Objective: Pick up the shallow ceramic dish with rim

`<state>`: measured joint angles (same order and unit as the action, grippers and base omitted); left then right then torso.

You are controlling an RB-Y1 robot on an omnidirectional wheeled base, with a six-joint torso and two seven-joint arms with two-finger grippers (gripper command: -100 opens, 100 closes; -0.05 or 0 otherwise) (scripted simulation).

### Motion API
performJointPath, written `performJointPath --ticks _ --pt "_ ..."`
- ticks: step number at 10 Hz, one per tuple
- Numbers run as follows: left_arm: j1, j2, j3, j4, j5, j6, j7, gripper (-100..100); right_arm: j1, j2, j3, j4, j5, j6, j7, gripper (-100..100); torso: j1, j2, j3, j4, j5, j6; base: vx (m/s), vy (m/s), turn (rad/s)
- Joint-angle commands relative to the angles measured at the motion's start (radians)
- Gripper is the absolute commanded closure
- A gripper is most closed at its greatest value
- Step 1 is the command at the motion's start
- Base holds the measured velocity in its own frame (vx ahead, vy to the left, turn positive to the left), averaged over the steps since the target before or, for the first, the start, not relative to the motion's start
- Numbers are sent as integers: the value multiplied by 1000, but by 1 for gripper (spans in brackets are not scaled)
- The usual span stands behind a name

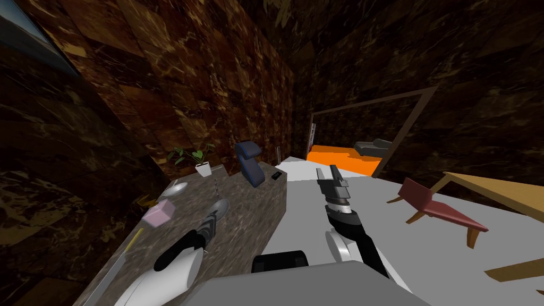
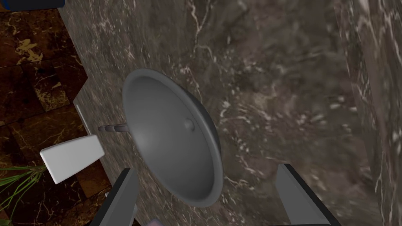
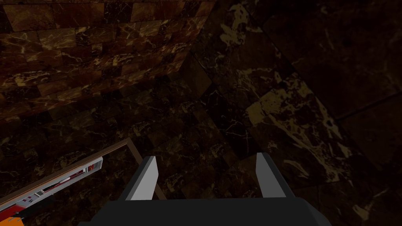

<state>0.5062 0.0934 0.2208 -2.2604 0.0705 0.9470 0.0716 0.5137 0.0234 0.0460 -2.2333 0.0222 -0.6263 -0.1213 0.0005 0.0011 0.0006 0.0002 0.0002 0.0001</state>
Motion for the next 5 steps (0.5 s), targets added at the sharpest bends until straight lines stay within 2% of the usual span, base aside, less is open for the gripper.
performJointPath --ticks 1,3,4,5 --pt "-26 -2 8 33 -11 -6 6 -100 0 0 0 0 0 0 0 0 0 0 0 0 0 0 -31 15 -73" --pt "-52 -2 17 66 -20 -13 11 -100 0 0 0 0 0 0 0 0 0 0 0 0 0 0 -16 12 -63" --pt "-43 -1 16 55 -15 -11 10 -100 0 0 0 0 0 0 0 0 0 0 0 0 0 0 -4 5 -8" --pt "-44 -1 16 57 -16 -12 10 100 0 0 0 0 0 0 0 0 0 -1 0 0 0 0 0 0 0"
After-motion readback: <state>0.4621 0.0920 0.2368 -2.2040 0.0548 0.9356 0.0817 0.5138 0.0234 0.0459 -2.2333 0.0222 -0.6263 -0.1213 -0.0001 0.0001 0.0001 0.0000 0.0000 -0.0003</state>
